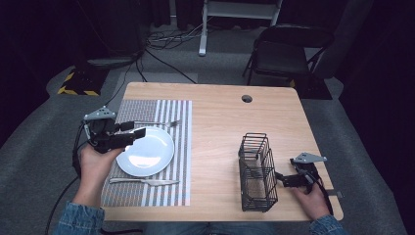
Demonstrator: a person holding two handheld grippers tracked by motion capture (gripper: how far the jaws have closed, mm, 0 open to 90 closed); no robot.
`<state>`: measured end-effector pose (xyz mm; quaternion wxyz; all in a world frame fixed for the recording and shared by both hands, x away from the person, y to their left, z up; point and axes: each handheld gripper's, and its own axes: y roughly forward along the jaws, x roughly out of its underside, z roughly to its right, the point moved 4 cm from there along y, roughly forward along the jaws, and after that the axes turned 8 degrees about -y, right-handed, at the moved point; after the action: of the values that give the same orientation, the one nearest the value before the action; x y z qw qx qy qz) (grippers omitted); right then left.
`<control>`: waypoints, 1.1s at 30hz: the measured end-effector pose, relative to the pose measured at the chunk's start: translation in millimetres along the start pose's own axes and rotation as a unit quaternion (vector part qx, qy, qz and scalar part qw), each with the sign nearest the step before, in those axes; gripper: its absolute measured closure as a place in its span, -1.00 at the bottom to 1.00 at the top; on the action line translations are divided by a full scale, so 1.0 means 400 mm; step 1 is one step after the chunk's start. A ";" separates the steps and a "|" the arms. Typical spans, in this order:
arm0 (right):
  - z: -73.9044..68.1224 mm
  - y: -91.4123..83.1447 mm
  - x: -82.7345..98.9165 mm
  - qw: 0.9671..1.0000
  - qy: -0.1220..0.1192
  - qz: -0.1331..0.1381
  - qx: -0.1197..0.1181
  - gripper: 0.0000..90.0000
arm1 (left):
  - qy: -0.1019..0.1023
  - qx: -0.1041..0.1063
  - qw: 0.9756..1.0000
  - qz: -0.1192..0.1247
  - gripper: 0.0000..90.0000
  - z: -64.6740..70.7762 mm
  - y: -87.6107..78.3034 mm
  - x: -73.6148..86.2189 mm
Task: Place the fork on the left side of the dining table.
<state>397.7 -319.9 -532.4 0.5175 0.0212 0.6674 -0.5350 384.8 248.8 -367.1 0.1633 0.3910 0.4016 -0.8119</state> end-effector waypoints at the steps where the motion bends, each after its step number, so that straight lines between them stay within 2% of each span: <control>1: 0.000 0.000 0.000 1.000 0.000 0.000 0.000 -0.85 | 0.000 0.000 1.000 0.000 -0.11 0.000 0.000 0.000; 3: 0.000 0.000 0.000 1.000 0.000 0.000 0.000 -0.85 | 0.010 -0.005 1.000 -0.003 -0.13 0.012 -0.004 0.015; 4: 0.000 0.000 0.000 1.000 0.000 0.000 0.000 -0.85 | 0.020 -0.001 1.000 -0.003 -0.13 0.025 -0.006 0.030; 13: 0.000 0.000 0.000 1.000 0.000 0.000 0.000 -0.85 | 0.044 0.007 0.999 -0.014 -0.14 0.078 0.006 0.080; 15: 0.000 0.000 0.000 1.000 0.000 0.000 0.000 -0.85 | 0.052 0.003 0.998 -0.017 -0.14 0.090 0.015 0.098; 17: 0.000 0.000 0.000 1.000 0.000 0.000 0.000 -0.85 | 0.048 0.001 0.998 -0.027 -0.14 0.096 0.025 0.111; 19: 0.000 0.000 0.000 1.000 0.000 0.000 0.000 -0.85 | 0.044 0.008 0.998 -0.036 -0.14 0.105 0.040 0.132; 24: 0.000 0.000 0.000 1.000 -0.001 0.000 0.000 -0.85 | 0.043 0.017 0.998 -0.042 -0.14 0.119 0.056 0.161; 25: 0.000 0.000 0.000 1.000 0.000 0.000 0.000 -0.85 | 0.044 0.023 0.998 -0.041 -0.15 0.124 0.064 0.176; 33: -0.001 0.000 0.000 1.000 -0.002 0.001 -0.002 -0.85 | 0.063 0.027 0.997 -0.043 -0.16 0.142 0.101 0.233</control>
<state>397.6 -319.7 -532.4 0.5192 0.0197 0.6672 -0.5337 320.0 183.9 -438.7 0.0921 0.4281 0.4054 -0.8024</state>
